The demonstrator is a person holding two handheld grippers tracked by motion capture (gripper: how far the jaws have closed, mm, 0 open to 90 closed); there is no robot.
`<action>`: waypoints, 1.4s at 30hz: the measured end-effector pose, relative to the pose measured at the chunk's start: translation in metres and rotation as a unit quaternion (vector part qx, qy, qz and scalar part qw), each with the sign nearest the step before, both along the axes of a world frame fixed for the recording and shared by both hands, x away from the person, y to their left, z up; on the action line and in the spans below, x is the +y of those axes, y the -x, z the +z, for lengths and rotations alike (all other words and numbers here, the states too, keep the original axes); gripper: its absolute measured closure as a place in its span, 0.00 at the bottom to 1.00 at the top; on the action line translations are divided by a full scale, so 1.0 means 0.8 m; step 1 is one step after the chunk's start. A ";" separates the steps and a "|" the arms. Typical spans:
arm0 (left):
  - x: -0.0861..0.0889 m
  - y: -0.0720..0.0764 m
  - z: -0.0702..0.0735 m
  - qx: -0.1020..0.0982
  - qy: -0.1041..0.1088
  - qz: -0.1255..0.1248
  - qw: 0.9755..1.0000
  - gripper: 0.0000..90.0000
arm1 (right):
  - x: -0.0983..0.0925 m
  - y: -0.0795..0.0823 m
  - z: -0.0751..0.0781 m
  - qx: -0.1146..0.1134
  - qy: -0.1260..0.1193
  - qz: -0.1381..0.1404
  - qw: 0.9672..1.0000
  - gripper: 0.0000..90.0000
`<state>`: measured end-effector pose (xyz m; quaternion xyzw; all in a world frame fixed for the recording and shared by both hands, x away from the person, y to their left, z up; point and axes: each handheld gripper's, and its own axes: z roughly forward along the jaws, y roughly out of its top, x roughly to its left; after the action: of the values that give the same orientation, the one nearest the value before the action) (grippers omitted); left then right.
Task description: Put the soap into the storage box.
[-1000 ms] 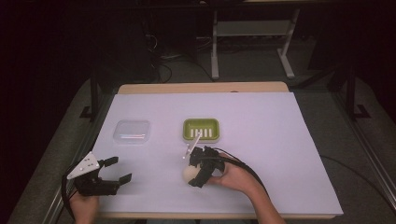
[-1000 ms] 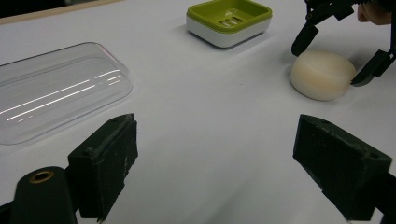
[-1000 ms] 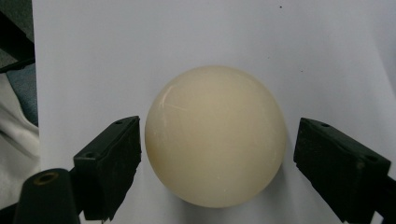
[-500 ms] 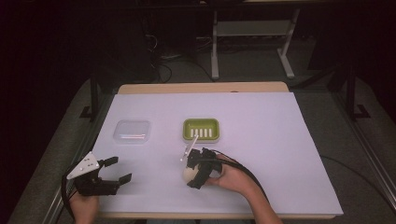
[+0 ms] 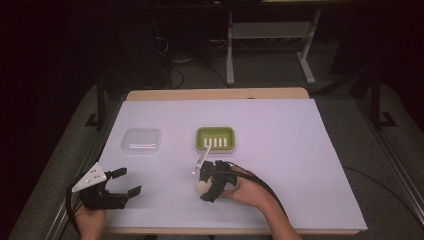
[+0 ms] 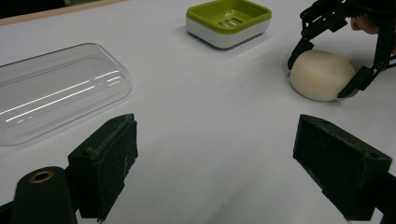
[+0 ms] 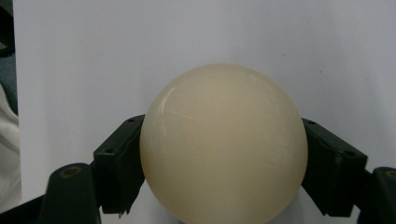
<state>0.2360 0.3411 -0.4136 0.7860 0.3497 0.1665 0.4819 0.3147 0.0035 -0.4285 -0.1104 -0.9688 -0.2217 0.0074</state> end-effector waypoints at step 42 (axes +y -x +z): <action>0.002 0.001 0.001 -0.002 -0.001 0.002 1.000 0.15 | -0.014 -0.034 0.045 -0.002 -0.037 0.000 0.999 0.27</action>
<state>0.2355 0.3429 -0.4130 0.7855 0.3501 0.1691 0.4815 0.3415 -0.0074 -0.3926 -0.1096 -0.9599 -0.2579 0.0096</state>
